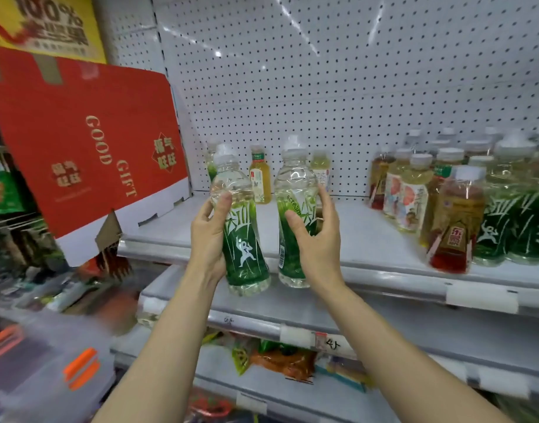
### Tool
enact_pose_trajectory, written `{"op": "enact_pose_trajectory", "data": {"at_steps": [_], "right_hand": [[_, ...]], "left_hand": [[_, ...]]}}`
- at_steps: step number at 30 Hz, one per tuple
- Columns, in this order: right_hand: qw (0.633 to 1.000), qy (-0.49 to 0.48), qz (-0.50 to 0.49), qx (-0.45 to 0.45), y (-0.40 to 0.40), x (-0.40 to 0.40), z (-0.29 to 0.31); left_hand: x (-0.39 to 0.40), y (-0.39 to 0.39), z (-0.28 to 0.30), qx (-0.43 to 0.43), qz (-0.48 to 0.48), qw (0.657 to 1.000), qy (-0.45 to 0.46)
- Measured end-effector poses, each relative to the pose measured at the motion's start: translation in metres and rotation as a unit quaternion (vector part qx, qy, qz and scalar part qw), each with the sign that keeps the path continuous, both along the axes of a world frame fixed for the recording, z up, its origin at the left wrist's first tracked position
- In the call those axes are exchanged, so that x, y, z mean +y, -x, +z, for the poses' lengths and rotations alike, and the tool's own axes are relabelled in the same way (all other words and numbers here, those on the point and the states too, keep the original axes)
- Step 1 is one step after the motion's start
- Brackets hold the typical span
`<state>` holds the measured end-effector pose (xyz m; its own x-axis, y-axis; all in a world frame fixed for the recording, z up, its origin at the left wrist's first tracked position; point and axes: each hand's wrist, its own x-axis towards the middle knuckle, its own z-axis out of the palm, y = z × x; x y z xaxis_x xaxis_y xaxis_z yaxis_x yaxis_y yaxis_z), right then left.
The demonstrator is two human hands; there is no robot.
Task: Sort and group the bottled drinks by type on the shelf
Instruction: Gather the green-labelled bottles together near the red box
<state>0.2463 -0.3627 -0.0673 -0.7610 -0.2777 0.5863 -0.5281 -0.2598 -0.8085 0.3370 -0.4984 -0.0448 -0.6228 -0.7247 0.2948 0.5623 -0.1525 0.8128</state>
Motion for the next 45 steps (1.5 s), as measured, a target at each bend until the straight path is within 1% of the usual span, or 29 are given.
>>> {"op": "enact_pose_trajectory", "data": {"at_steps": [2,5,12,16,20,25,31,36,42,45], "right_hand": [[1.0,0.0,-0.007,0.003,0.007,-0.021,0.002],[1.0,0.008,0.002,0.004,0.019,-0.05,0.005],[1.0,0.014,0.021,0.013,0.049,-0.123,0.017],[1.0,-0.004,0.018,0.018,0.065,-0.158,0.018],[0.999,-0.04,0.025,-0.003,0.082,-0.194,0.018],[0.998,-0.063,0.003,-0.015,0.111,-0.25,0.014],[0.996,-0.081,-0.045,-0.019,0.146,-0.324,0.006],[0.993,-0.087,-0.067,-0.032,0.165,-0.366,0.007],[0.99,-0.102,-0.101,-0.016,0.183,-0.402,0.003],[0.984,-0.132,-0.117,0.019,0.192,-0.409,-0.001]], "left_hand": [[-0.023,0.007,0.001,-0.002,0.005,1.0,0.006],[-0.061,0.019,0.001,-0.019,0.022,0.999,0.027],[-0.143,0.042,0.006,-0.025,0.056,0.996,0.062],[-0.178,0.051,0.009,-0.021,0.036,0.998,0.05],[-0.217,0.063,0.005,-0.025,0.046,0.998,0.036],[-0.263,0.088,0.001,-0.032,0.013,0.998,0.043],[-0.326,0.122,-0.004,-0.064,-0.022,0.995,0.066],[-0.363,0.149,-0.008,-0.087,-0.059,0.992,0.075],[-0.389,0.168,-0.014,-0.08,-0.084,0.991,0.067],[-0.396,0.172,-0.018,-0.078,-0.114,0.988,0.066]]}}
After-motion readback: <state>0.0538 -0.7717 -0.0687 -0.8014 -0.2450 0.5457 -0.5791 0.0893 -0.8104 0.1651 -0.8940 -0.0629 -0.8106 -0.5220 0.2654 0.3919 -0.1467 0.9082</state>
